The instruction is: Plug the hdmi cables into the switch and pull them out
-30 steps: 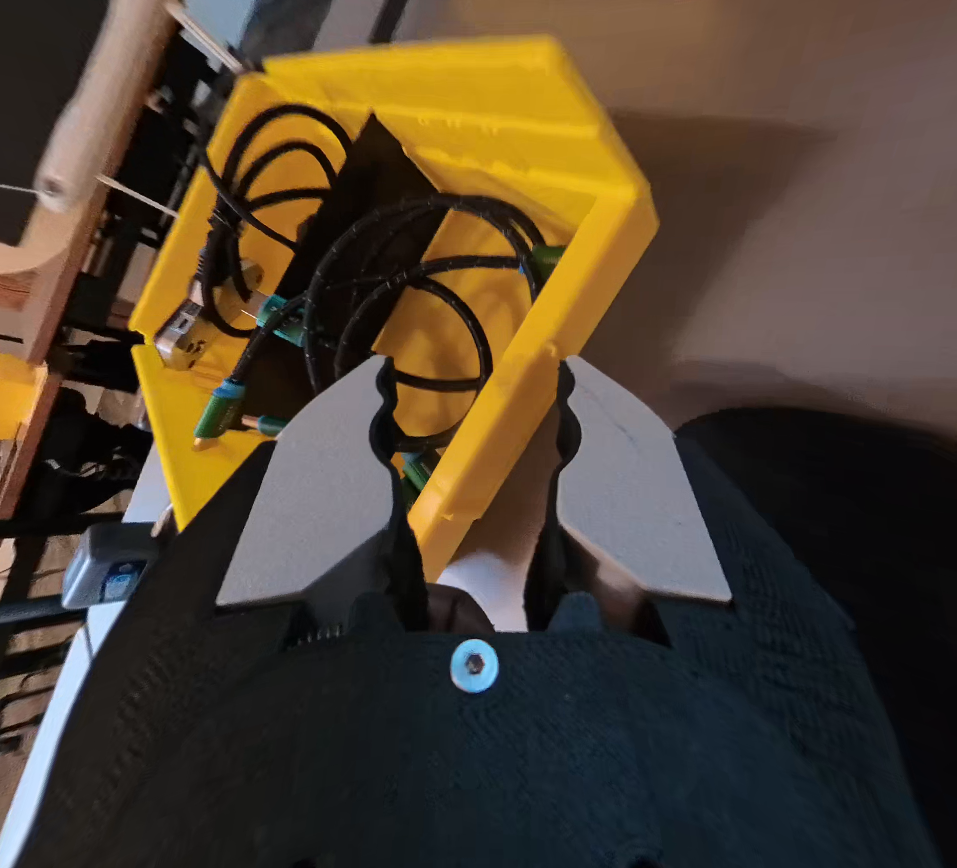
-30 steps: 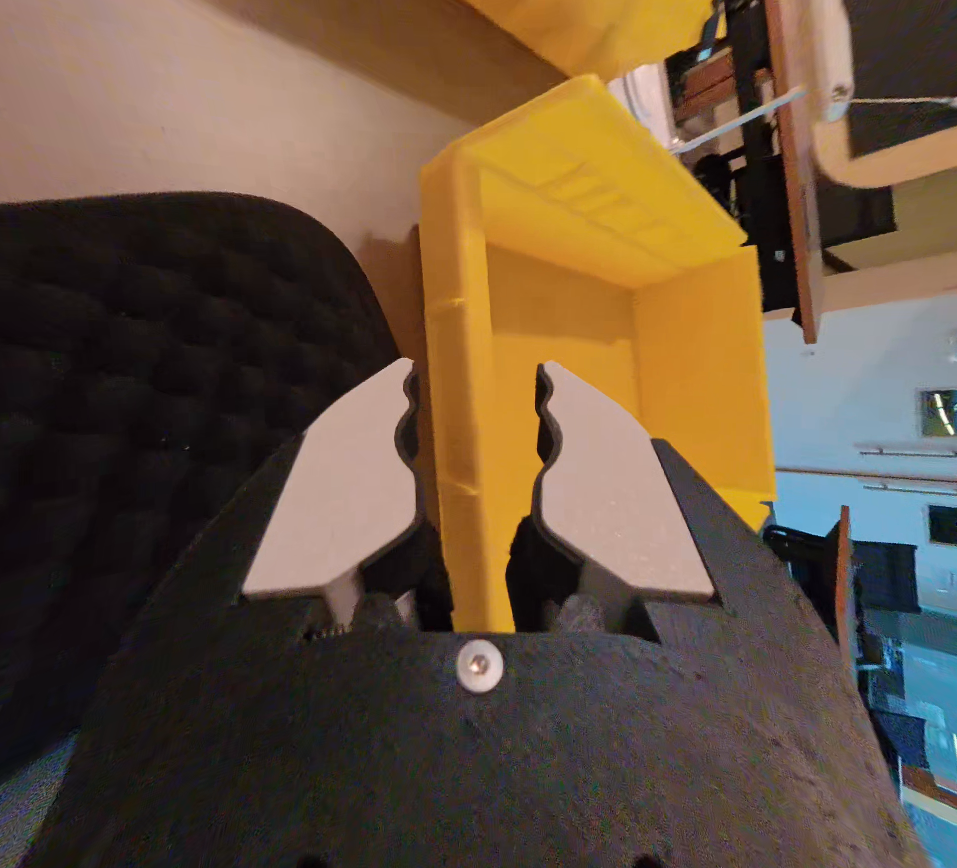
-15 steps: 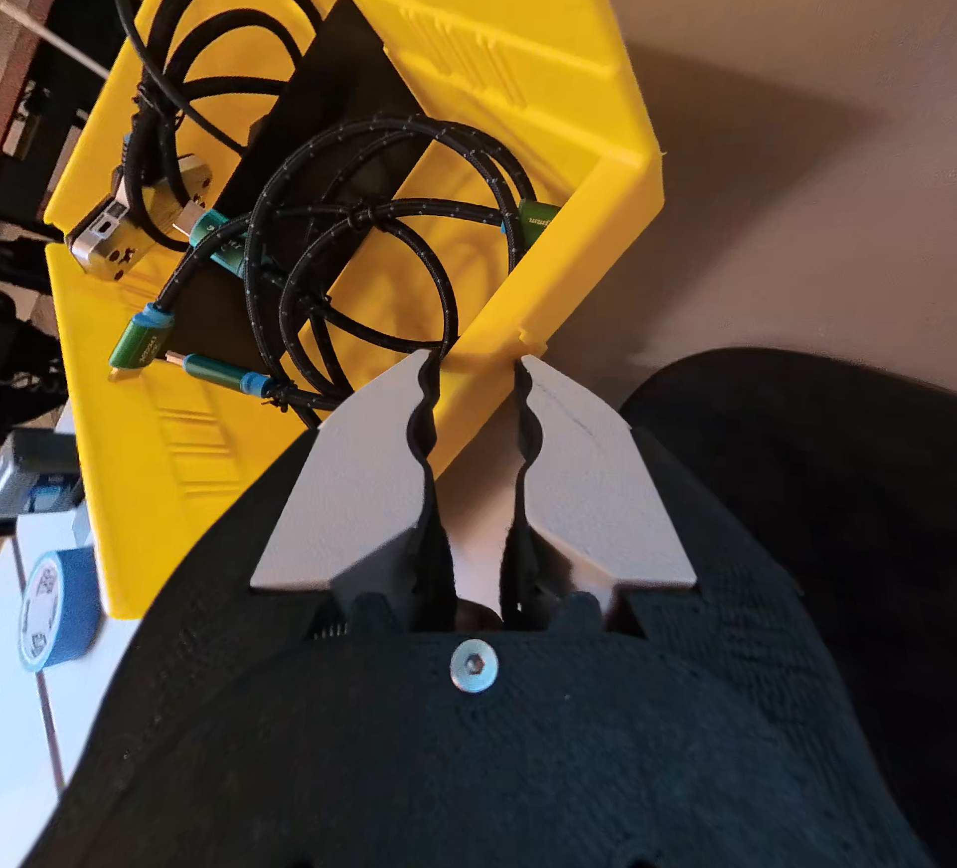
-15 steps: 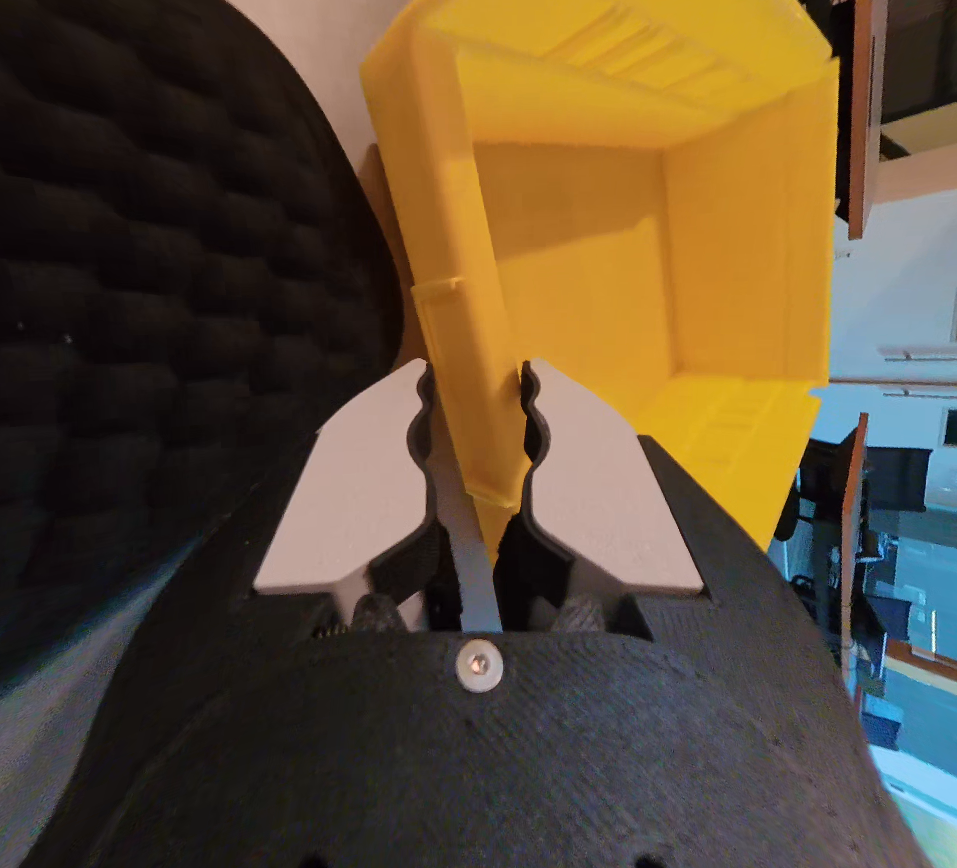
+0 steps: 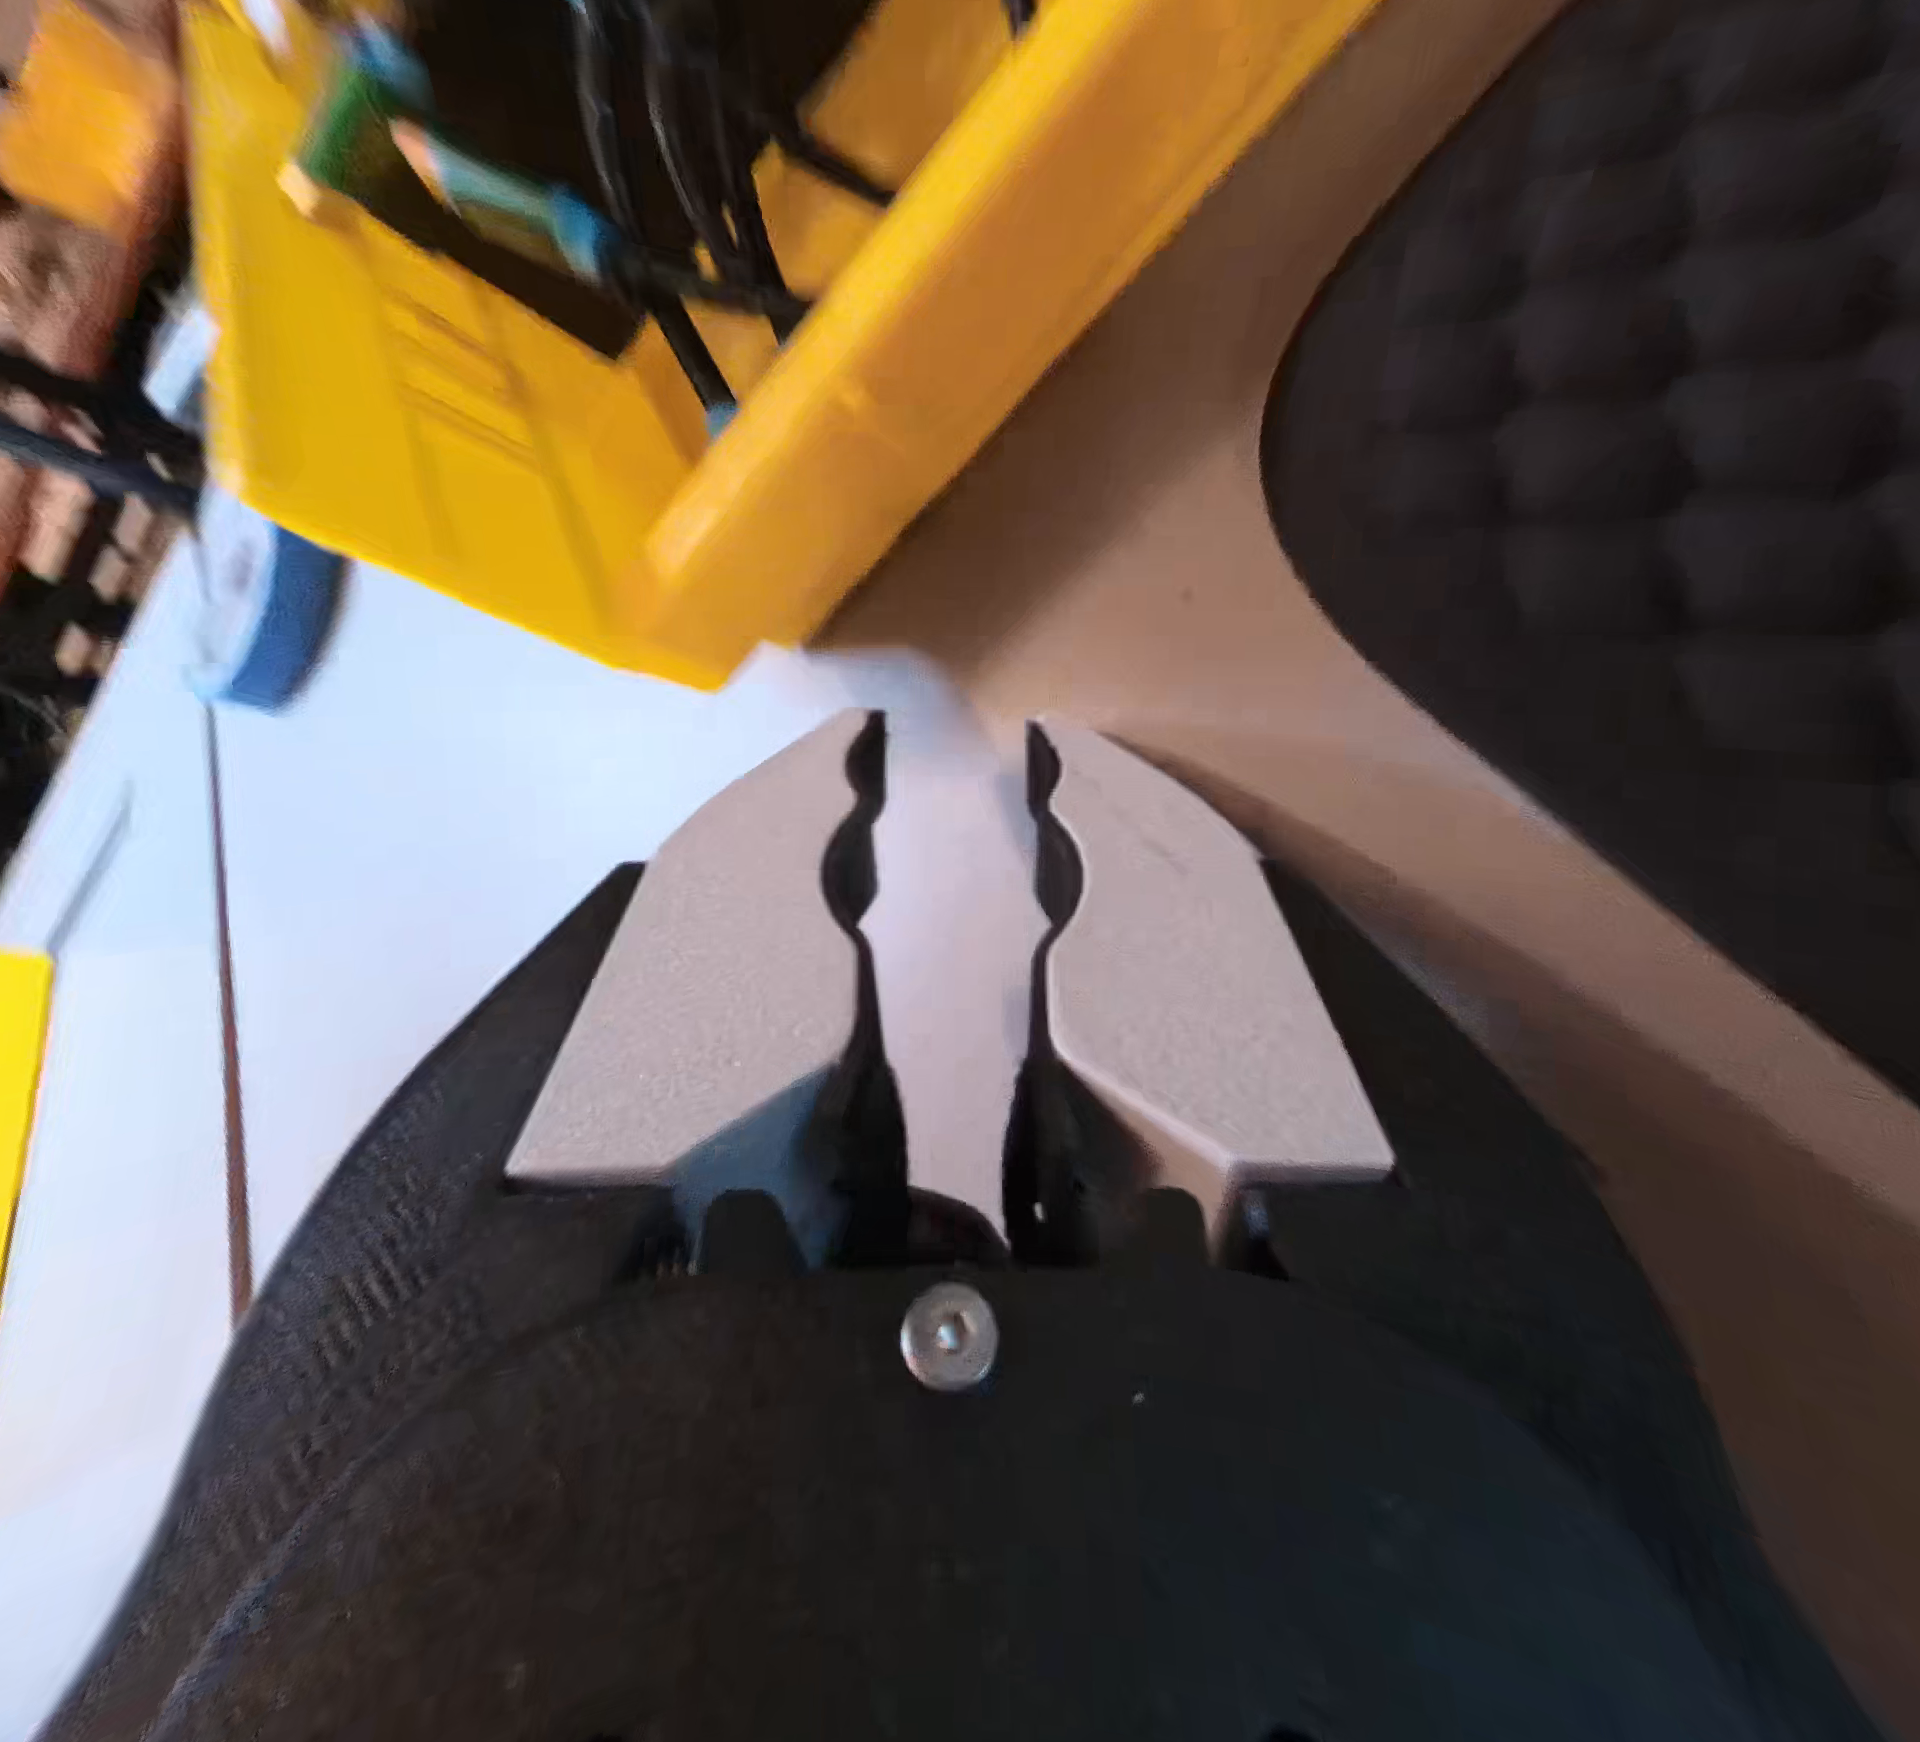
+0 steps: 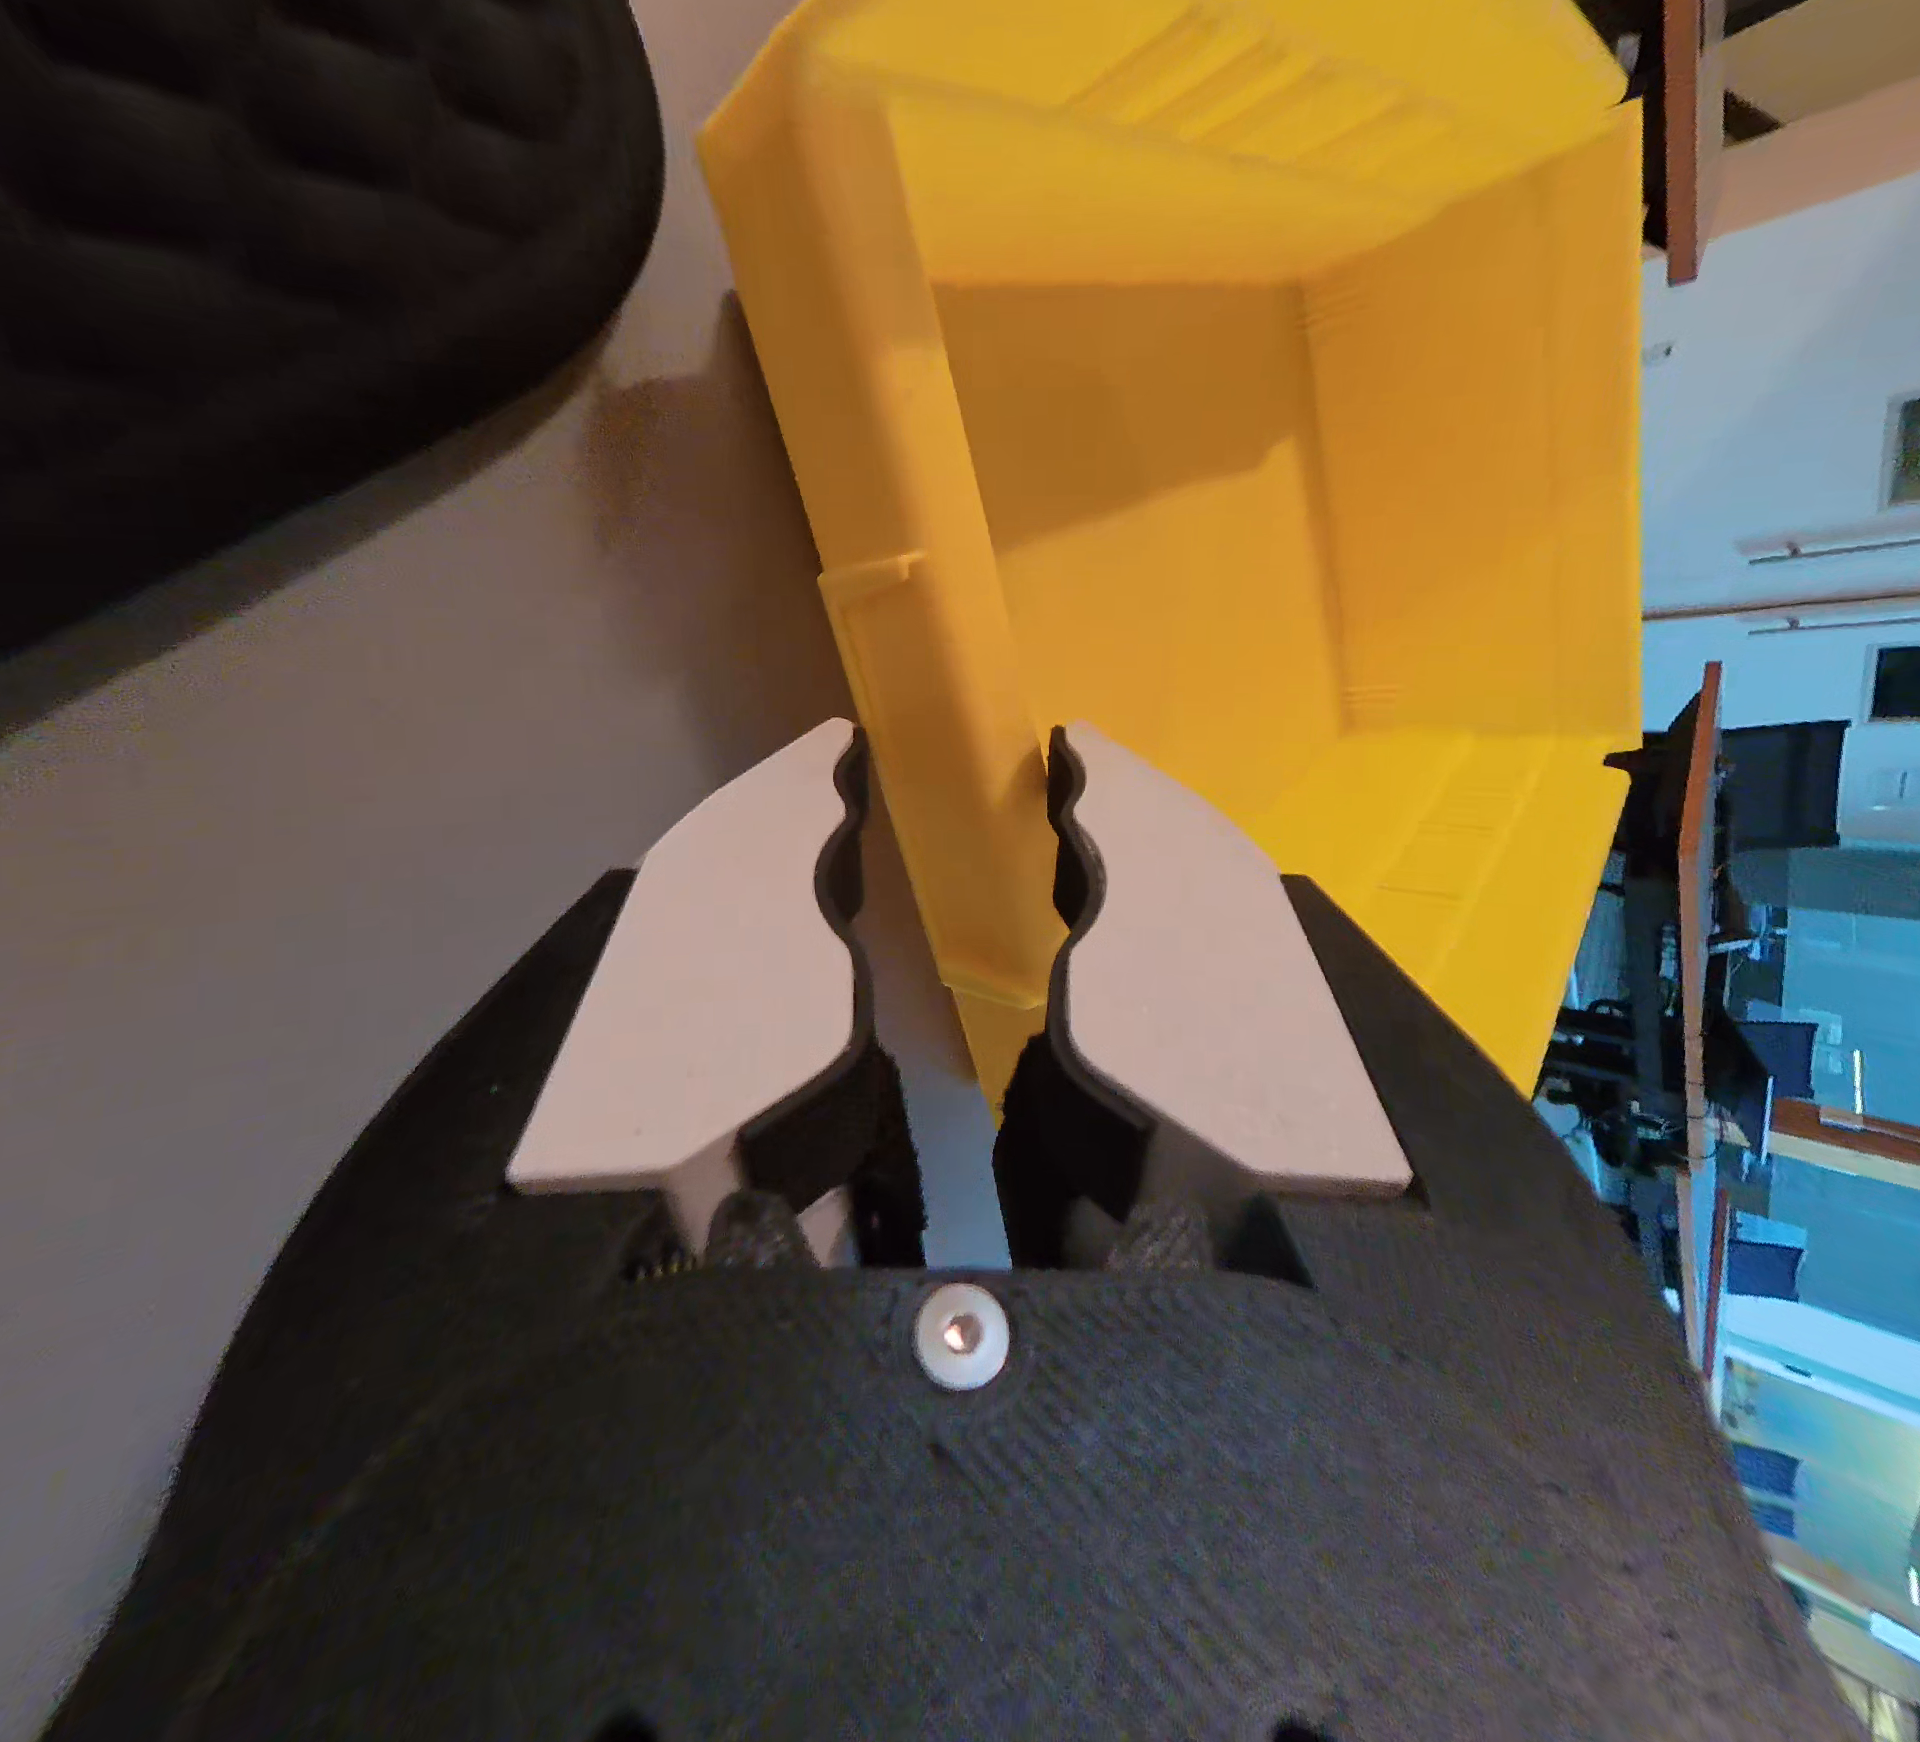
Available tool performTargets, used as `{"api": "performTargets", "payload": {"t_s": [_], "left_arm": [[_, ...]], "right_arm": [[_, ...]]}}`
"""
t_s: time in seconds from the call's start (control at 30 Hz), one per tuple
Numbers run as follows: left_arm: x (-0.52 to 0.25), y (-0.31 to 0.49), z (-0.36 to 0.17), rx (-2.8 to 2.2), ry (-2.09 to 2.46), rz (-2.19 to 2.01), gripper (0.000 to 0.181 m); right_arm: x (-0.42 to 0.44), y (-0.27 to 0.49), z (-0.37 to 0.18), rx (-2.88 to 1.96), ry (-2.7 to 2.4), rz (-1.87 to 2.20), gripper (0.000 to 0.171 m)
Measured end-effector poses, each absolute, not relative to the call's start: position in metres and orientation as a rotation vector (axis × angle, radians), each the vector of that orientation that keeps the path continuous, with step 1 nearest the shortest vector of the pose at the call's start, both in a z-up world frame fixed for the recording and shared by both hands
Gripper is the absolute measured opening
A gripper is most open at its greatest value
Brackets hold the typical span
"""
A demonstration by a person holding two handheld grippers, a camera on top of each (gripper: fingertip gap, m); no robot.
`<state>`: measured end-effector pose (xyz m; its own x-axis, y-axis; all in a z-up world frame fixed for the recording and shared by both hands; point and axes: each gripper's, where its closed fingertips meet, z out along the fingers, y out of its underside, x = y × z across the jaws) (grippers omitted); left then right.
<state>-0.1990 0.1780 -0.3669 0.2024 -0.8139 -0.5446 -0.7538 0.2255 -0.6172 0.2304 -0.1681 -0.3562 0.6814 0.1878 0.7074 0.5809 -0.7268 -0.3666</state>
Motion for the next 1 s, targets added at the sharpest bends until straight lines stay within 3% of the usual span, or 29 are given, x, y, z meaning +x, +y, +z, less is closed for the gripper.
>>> {"api": "performTargets", "payload": {"t_s": [0.03, 0.17, 0.43, 1.0], "left_arm": [[-0.190, 0.174, -0.352, -1.425, 1.514, -0.131, 0.031], [-0.157, 0.167, -0.321, -1.217, 1.567, -0.192, 0.048], [-0.139, 0.203, -0.355, -1.221, 1.847, 0.099, 0.038], [-0.286, 0.207, -0.353, -1.425, 1.625, 0.248, 0.039]], "right_arm": [[0.232, -0.172, -0.356, -2.322, -0.584, -0.888, 0.033], [0.234, -0.181, -0.354, -2.342, -0.582, -0.897, 0.033], [0.237, -0.186, -0.354, -2.325, -0.529, -0.887, 0.034], [0.243, -0.238, -0.354, -2.275, -0.588, -0.876, 0.034]]}}
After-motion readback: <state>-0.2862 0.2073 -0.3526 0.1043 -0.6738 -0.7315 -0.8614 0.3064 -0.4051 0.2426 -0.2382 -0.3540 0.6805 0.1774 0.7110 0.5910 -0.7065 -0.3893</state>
